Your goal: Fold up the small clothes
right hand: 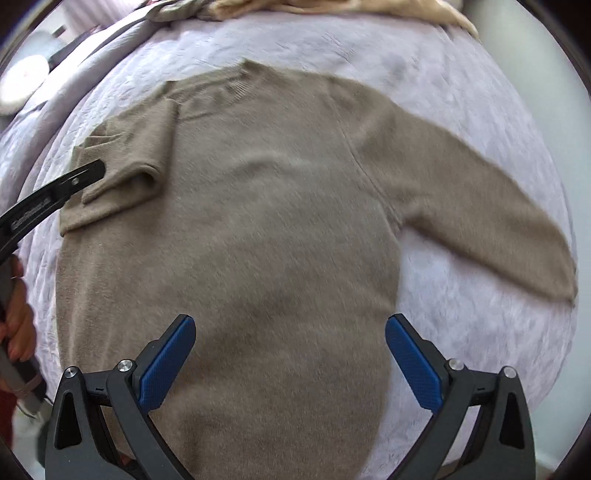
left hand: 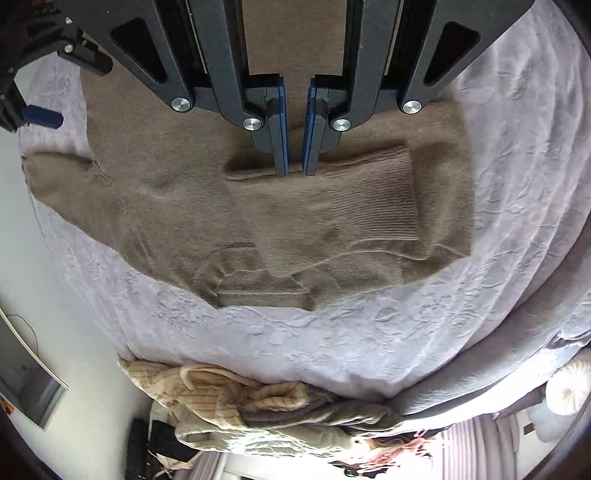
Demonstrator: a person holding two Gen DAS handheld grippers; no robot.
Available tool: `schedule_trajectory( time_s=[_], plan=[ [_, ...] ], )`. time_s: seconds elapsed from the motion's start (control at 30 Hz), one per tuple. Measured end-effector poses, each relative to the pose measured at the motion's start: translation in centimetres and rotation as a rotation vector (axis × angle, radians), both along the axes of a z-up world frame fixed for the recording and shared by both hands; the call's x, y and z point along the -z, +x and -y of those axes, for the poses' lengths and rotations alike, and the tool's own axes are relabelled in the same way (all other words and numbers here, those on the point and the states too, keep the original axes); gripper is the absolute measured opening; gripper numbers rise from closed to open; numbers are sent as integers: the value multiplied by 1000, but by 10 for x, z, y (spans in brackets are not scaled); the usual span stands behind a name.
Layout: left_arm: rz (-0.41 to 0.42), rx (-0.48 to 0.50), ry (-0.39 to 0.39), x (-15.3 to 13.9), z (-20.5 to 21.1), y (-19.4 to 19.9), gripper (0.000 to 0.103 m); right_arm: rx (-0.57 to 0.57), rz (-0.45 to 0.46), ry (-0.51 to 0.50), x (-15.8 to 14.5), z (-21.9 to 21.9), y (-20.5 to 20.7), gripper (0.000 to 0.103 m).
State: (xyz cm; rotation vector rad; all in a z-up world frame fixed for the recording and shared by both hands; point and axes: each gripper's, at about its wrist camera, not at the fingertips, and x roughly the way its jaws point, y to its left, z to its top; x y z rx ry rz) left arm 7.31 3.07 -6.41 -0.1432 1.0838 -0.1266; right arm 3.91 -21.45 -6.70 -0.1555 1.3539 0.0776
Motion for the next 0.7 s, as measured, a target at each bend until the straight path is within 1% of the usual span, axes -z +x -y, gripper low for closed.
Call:
schedule_trajectory(
  time_s=[0.03,0.1,0.17,0.23,0.3,0.33,0.4,0.43,0.47,0.5,0.53,0.57,0.63,0.7],
  plan=[
    [-4,-28,7,1,-14,1,8,-53,29,-17,-3,-13,5,102],
    [-26,-88,48,7,-46,4,8,-166,80,-45,-7,-42,18,102],
    [-70,-148,87,17,-72,6,8,-290,140,-73,-8,-77,30,102],
    [-99,-197,98,27,-93,6,8,-415,206,-116,-4,-113,41,102],
    [-110,-236,106,32,-108,4,8,-536,258,-185,9,-148,52,102],
    [-114,-249,105,35,-111,2,8,-577,276,-214,16,-162,54,101],
    [-120,-272,96,39,-117,0,8,-661,303,-294,35,-184,59,96],
    [-123,-280,91,41,-119,-1,8,-707,301,-358,51,-197,62,93],
    [-126,-286,89,43,-120,-2,8,-742,297,-412,64,-202,63,82],
    [-130,-293,88,45,-121,-2,8,-779,282,-453,77,-207,66,68],
    [-133,-297,84,47,-120,-1,8,-789,259,-452,83,-209,70,25],
    [-134,-299,78,48,-120,-1,8,-758,247,-416,82,-204,75,11],
    [-131,-304,73,48,-121,1,8,-612,275,-284,61,-182,85,11],
    [-134,-309,70,49,-122,2,8,-409,287,-113,36,-143,95,11]
  ],
)
